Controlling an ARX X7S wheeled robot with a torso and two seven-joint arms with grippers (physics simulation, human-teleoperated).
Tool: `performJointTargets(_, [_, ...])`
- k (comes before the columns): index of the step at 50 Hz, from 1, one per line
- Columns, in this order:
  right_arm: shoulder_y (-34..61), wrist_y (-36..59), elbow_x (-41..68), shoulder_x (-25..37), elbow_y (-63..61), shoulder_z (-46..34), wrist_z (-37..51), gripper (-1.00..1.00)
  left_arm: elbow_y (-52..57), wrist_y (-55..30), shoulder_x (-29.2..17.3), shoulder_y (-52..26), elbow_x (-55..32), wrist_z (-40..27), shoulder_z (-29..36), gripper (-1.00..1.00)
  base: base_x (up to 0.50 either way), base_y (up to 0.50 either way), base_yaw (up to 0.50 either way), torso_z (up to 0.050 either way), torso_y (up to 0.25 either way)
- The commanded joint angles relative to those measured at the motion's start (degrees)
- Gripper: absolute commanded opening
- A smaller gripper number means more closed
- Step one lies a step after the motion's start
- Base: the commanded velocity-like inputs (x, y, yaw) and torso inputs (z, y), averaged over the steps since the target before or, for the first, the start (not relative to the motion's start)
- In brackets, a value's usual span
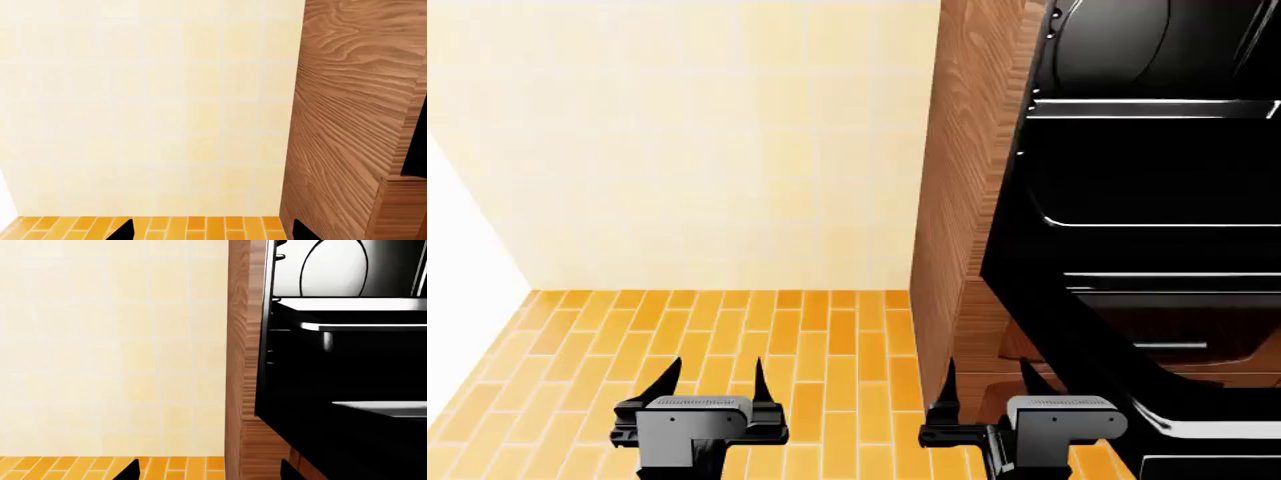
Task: Fully slide the oven rack out.
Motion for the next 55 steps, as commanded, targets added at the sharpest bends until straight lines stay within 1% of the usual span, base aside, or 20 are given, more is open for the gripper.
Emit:
performJointTargets(1, [-0.02, -0.13, 0.86, 0.91, 0.02, -1.09, 1.15, 1.00, 0.26, -0.34, -1.07, 0.14, -0.82, -0.53, 1.31, 1.00, 0.00, 0.00, 0.00, 0.000, 0.000])
performJointTargets(11, [-0.62, -1.55, 1.73, 2.80, -0.43, -3.66, 2.68, 1.00, 0.29, 1.32, -2.76, 0.68, -0.29, -2.65, 4.12, 1.00, 0.00, 0.00, 0.00, 0.000, 0.000])
performJointTargets(26, [-0.37, -1.89, 1.23, 4.13, 0.30, -5.55, 4.93, 1.00, 0.70, 2.12, -3.95, 0.91, -2.30, -4.56, 5.10, 1.00, 0.00, 0.02, 0.00, 0.000, 0.000])
performJointTargets(47, [-0.61, -2.39, 2.48, 5.54, -0.11, -7.14, 6.58, 1.00, 0.59, 1.29, -5.28, 0.65, -5.74, -5.74, 5.65, 1.00, 0.00, 0.48, 0.00, 0.000, 0.000])
performJointTargets(49, [-0.57, -2.46, 2.52, 5.67, -0.03, -7.34, 6.74, 1.00, 0.77, 0.71, -5.38, 0.58, -5.97, -6.07, 5.70, 1.00, 0.00, 0.44, 0.00, 0.000, 0.000])
performJointTargets(51, [-0.57, -2.40, 2.52, 5.85, -0.03, -7.57, 6.85, 1.00, 1.09, -0.93, -5.58, 0.37, -8.28, -5.18, 5.29, 1.00, 0.00, 0.17, 0.00, 0.000, 0.000])
performJointTargets(55, [-0.47, 1.34, 3.72, 6.32, -1.93, -7.75, 6.55, 1.00, 3.40, -4.40, -6.04, 0.41, -9.04, -6.51, 4.80, 1.00, 0.00, 0.00, 0.00, 0.000, 0.000])
